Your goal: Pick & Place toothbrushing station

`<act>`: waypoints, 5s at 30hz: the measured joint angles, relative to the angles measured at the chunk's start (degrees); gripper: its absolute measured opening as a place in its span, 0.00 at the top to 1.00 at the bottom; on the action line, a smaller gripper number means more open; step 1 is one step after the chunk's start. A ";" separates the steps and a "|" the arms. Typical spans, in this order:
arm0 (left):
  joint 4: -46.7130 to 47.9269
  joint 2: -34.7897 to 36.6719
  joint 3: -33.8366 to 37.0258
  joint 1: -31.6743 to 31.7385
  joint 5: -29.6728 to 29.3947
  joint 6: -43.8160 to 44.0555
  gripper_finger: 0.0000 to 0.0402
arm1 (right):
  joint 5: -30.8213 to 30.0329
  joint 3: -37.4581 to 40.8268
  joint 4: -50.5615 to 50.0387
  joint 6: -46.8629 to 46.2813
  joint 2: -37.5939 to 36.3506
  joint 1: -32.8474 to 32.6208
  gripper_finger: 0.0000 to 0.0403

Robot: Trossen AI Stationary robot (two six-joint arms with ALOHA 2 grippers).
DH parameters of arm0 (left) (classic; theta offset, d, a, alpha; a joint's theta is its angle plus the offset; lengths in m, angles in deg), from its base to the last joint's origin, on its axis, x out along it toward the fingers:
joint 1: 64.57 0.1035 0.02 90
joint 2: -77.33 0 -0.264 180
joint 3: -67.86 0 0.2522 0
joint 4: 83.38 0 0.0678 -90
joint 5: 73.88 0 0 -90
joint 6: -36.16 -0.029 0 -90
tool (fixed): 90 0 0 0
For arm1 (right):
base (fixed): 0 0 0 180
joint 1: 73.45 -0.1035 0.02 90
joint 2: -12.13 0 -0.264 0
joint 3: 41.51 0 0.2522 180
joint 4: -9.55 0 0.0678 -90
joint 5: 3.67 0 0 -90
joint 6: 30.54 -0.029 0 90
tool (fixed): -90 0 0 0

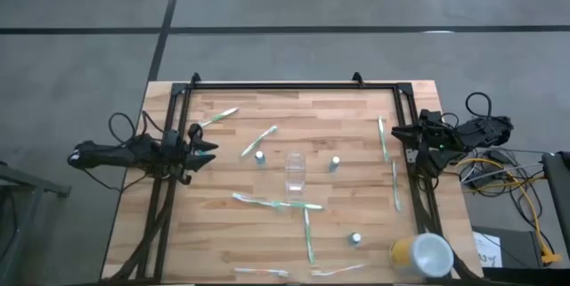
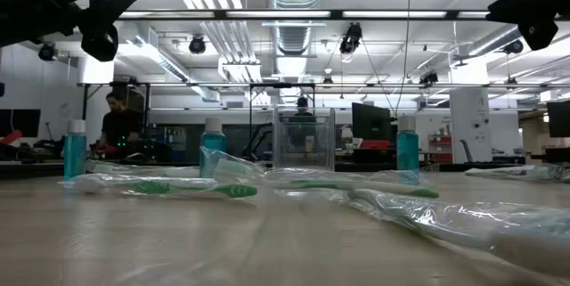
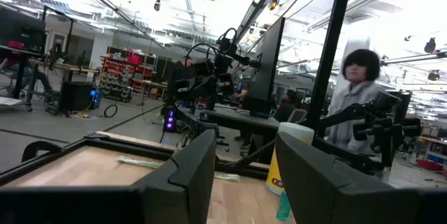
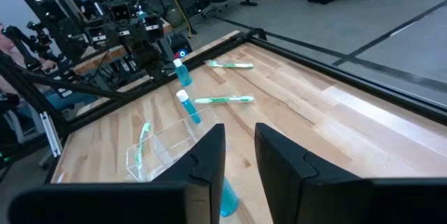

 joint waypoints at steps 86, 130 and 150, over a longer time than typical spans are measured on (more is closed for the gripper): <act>20.34 -0.42 -4.53 0.00 -5.71 0.79 0.61 | 0.00 0.00 0.00 0.00 0.00 0.00 0.83; 50.08 -8.58 -23.76 0.01 -24.45 16.07 0.50 | -0.02 0.00 0.00 -0.01 0.01 0.00 0.82; 69.61 -17.48 -28.70 0.01 -25.18 42.55 0.48 | -0.02 -0.02 -0.01 0.00 0.01 0.00 0.81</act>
